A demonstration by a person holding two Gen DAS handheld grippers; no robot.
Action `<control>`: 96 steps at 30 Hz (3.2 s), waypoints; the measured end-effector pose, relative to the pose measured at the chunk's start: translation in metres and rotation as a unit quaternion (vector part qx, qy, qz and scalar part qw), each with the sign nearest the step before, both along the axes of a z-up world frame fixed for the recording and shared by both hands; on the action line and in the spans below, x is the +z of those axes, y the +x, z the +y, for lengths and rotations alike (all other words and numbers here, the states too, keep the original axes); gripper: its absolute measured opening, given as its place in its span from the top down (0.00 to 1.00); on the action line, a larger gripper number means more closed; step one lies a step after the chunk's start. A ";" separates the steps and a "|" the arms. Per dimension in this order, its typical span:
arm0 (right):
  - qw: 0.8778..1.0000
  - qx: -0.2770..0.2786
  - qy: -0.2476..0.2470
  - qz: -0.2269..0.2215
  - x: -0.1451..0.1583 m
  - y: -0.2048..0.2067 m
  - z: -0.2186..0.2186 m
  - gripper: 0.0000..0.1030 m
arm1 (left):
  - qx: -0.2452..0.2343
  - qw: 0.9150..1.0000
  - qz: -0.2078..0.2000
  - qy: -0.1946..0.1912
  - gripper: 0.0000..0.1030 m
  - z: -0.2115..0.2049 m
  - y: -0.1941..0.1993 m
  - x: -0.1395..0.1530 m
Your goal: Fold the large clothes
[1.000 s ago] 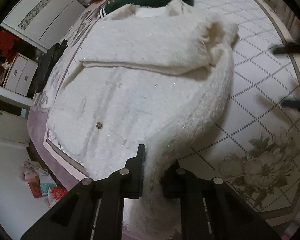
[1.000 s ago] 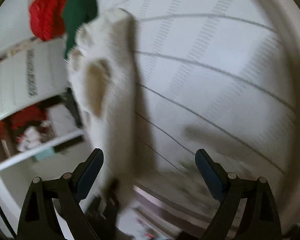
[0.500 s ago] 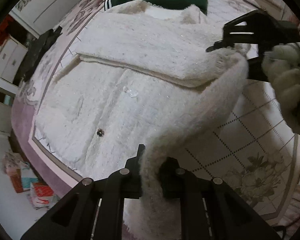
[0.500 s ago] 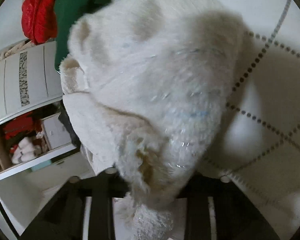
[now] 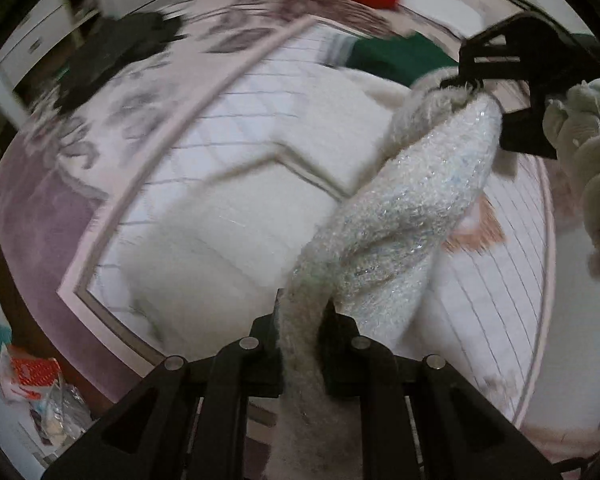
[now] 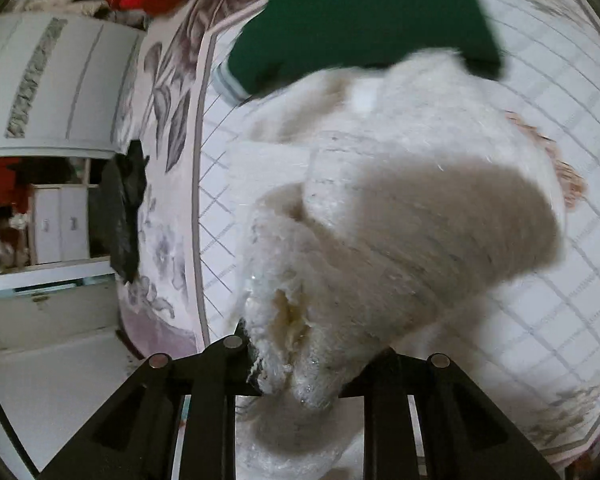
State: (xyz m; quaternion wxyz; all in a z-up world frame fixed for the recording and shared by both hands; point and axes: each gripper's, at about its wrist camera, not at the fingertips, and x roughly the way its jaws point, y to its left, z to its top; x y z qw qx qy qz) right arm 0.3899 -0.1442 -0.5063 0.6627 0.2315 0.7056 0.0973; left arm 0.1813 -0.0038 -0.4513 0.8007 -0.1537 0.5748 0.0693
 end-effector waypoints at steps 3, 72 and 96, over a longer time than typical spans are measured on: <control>0.999 0.028 -0.038 0.014 -0.039 0.022 0.066 0.77 | 0.045 0.999 0.016 -0.002 0.84 0.056 0.012 -0.030; 0.965 -0.243 0.074 0.071 -0.132 -0.140 -0.080 0.68 | -0.034 0.997 0.053 0.042 0.00 0.081 0.103 -0.113; 0.998 -0.047 -0.017 0.046 -0.136 0.016 -0.087 0.57 | 0.036 0.996 0.074 0.024 0.00 0.056 0.104 -0.139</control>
